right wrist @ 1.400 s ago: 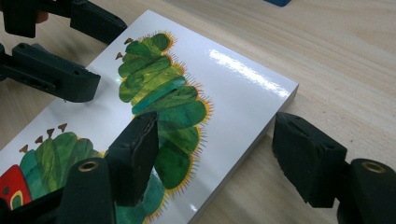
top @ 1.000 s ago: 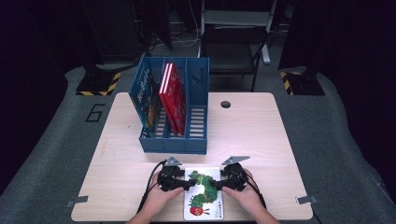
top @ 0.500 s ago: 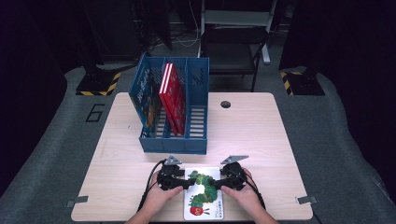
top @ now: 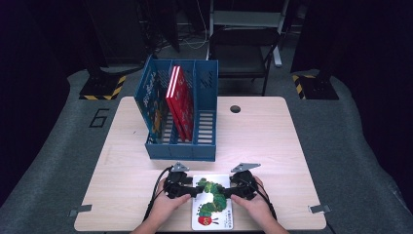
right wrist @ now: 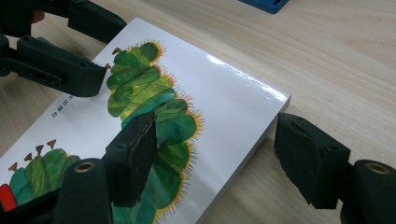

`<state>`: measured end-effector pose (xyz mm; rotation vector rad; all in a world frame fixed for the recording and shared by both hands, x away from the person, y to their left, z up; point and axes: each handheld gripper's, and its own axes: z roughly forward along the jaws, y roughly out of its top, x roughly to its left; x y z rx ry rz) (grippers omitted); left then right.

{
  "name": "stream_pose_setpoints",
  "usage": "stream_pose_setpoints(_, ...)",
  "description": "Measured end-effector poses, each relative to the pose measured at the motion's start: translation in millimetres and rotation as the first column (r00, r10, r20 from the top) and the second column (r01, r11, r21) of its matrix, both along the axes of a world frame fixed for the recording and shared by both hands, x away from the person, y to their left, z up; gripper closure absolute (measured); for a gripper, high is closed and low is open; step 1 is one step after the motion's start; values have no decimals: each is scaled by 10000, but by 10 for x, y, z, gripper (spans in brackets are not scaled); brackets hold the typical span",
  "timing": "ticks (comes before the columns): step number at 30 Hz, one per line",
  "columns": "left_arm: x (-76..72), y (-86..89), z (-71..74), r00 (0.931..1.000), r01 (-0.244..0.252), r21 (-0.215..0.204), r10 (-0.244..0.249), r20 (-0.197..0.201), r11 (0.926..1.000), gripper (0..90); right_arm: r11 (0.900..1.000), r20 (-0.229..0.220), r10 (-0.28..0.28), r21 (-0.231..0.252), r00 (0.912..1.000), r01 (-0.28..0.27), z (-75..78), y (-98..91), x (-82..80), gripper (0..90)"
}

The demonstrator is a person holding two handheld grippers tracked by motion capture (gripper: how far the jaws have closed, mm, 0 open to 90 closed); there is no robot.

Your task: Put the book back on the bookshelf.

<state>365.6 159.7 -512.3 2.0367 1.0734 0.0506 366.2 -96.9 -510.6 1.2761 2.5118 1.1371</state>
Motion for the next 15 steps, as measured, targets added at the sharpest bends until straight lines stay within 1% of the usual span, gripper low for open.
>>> stream_pose_setpoints(2,-12,4,28,10000,-29,-150,29,-9,9999,339,10000,201,31,56,9998,-32,17,-7,-9,312)
stream_pose_setpoints(3,-19,6,45,10000,-41,-147,42,87,9999,339,10000,315,-16,47,9995,15,29,-9,-15,316)
stream_pose_setpoints(5,-40,15,89,9999,17,-255,-14,123,9997,339,9999,494,113,-9,9987,-112,67,-19,-36,324)
stream_pose_setpoints(6,-50,20,110,9997,32,-239,-26,253,9997,339,10000,587,32,19,9983,-33,87,-16,-53,324)
stream_pose_setpoints(7,-63,22,136,9996,51,-264,-43,279,9996,339,10000,620,20,76,9981,-24,111,-15,-72,324)
stream_pose_setpoints(9,-90,22,183,9987,49,-243,-36,507,9997,339,10000,834,52,26,9965,-54,152,-14,-98,324)
stream_pose_setpoints(11,-113,36,244,9979,107,-297,-88,641,9995,339,9999,1111,107,-35,9937,-103,213,-15,-136,325)
stream_pose_setpoints(14,-131,59,317,9970,175,-405,-144,757,9990,339,9999,1311,50,153,9914,-71,280,-21,-170,324)
stream_pose_setpoints(15,-138,68,343,9970,168,-502,-129,760,9986,339,9998,1336,70,194,9910,-97,298,-28,-176,324)
